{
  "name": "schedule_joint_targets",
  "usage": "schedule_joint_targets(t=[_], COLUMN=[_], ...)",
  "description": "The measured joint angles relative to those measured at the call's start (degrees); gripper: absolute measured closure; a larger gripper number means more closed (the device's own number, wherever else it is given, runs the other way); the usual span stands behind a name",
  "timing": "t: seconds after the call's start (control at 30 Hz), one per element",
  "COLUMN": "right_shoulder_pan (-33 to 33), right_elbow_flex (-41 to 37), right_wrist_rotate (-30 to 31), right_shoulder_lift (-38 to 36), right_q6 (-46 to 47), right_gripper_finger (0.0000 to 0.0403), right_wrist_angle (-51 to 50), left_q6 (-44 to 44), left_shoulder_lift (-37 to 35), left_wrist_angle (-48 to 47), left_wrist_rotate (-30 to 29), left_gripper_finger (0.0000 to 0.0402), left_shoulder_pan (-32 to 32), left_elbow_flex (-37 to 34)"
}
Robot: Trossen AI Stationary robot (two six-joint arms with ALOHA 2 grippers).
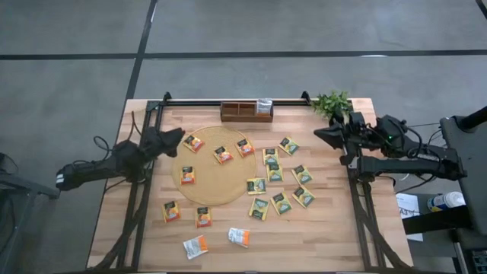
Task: Pick & Place Tea
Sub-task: Put the left white tea bag into the right section of the wooden organizer
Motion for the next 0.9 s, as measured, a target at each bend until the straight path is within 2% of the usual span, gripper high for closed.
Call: schedule_joint_targets(t=[0.1,0.23,0.43,0.57,0.67,0.77,0.9], right_shoulder_pan=[0.0,0.0,0.0,0.0,0.0,0.0,0.0], right_elbow_flex=[-1.5,-2.9,-3.4,-3.4,-3.3,-3.3,-3.3], right_wrist_rotate=[0.6,1.5,1.5,1.5,1.6,1.5,1.5], right_shoulder_lift=[-1.0,-1.6,-1.5,-1.5,-1.5,-1.6,-1.6], right_q6=[1.2,1.9,1.9,1.7,1.6,1.7,1.8], right_gripper_finger=[0.0394,0.0394,0.0394,0.0394,0.0394,0.0394,0.0394], right_wrist_angle=[0.1,0.0,0.1,0.0,0.1,0.1,0.1], left_q6=[2.7,13.3,28.3,35.1,35.7,32.0,21.1], left_shoulder_lift=[0.6,2.6,10.0,17.6,23.4,28.8,36.0], left_wrist_angle=[9.4,20.2,16.2,12.8,12.7,12.2,12.0], left_wrist_rotate=[0.2,3.7,11.9,12.9,12.9,13.9,25.6], left_gripper_finger=[0.0257,0.0257,0.0257,0.0257,0.0257,0.0257,0.0257], left_shoulder_pan=[0.0,0.0,0.0,0.0,0.0,0.0,-0.1], left_elbow_flex=[0.0,3.9,18.4,27.6,32.3,35.2,38.2])
